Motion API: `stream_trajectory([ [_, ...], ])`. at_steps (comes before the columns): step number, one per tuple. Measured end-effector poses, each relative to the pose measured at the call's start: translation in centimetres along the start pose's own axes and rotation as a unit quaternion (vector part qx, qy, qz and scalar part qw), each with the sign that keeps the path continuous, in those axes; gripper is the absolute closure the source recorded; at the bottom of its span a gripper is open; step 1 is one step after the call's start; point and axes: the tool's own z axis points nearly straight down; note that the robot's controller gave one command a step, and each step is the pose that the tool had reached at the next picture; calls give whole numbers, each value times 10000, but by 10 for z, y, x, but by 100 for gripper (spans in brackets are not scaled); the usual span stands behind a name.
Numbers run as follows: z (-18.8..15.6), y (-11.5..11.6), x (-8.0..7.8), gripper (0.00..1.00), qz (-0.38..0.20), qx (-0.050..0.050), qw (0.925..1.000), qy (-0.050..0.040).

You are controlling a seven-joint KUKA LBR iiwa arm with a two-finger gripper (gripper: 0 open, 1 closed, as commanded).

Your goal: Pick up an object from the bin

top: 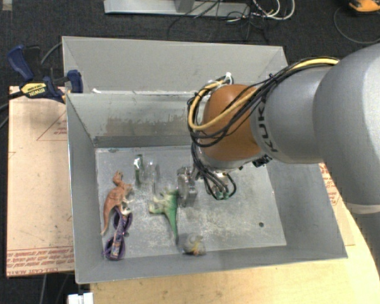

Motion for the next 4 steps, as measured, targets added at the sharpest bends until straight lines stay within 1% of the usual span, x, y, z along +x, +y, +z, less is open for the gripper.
stream_trajectory([
  [1, 3, 0, 4, 0, -4, 6, 10000, 71],
  [2, 3, 0, 4, 0, -3, 6, 10000, 71],
  [3, 4, 32, -13, 0, -791, 8, 9969, 56],
  [4, 3, 61, -16, 0, -971, -12, 9953, 45],
])
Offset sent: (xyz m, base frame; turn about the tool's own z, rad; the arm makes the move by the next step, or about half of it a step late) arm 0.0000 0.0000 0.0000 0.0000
